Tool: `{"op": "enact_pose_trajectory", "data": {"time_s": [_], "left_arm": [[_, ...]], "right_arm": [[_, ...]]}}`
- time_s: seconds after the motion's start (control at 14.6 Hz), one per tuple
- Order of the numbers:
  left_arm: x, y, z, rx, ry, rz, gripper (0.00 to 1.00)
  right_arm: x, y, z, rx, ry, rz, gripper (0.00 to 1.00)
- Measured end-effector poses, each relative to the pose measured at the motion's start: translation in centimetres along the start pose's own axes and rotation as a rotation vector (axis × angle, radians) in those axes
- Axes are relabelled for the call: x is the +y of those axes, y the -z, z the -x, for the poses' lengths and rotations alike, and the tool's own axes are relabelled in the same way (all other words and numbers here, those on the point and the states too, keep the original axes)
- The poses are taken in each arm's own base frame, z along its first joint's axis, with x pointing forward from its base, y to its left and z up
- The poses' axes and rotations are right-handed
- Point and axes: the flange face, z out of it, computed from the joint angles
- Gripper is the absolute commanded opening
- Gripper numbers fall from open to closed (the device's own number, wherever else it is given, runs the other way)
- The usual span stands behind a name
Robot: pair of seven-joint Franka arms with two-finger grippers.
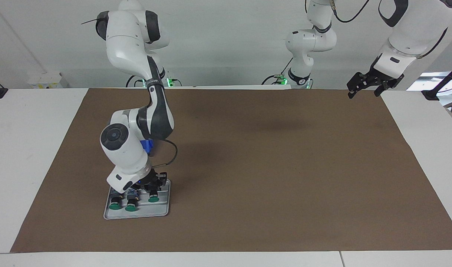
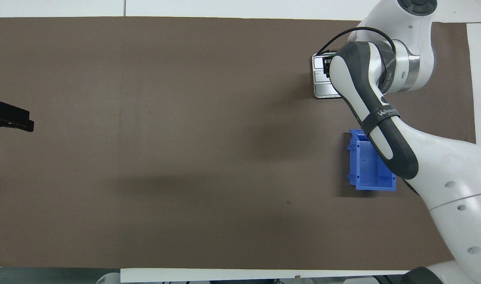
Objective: Place and press button with both arms
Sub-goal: 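Carry the button to the table center and release it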
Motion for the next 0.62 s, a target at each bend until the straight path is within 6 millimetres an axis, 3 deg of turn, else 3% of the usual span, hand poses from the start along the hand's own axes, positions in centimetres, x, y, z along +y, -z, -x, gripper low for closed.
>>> {"op": "enact_pose_trajectory", "data": {"time_s": [0.27,0.48,0.62], "left_arm": [[0.0,0.0,0.0,0.000,0.000,0.000,1.00],[0.0,0.0,0.0,0.000,0.000,0.000,1.00],[0.0,0.0,0.0,0.000,0.000,0.000,1.00]], "right_arm": [[-9.7,5.3,5.3,-0.084,-0.231,0.004,0.00],[-17.4,5.2,9.3,-0.125,-0.439,0.047,0.00],[-20.2,3.9,11.0,-0.139,-0.557,0.081,0.00]]}}
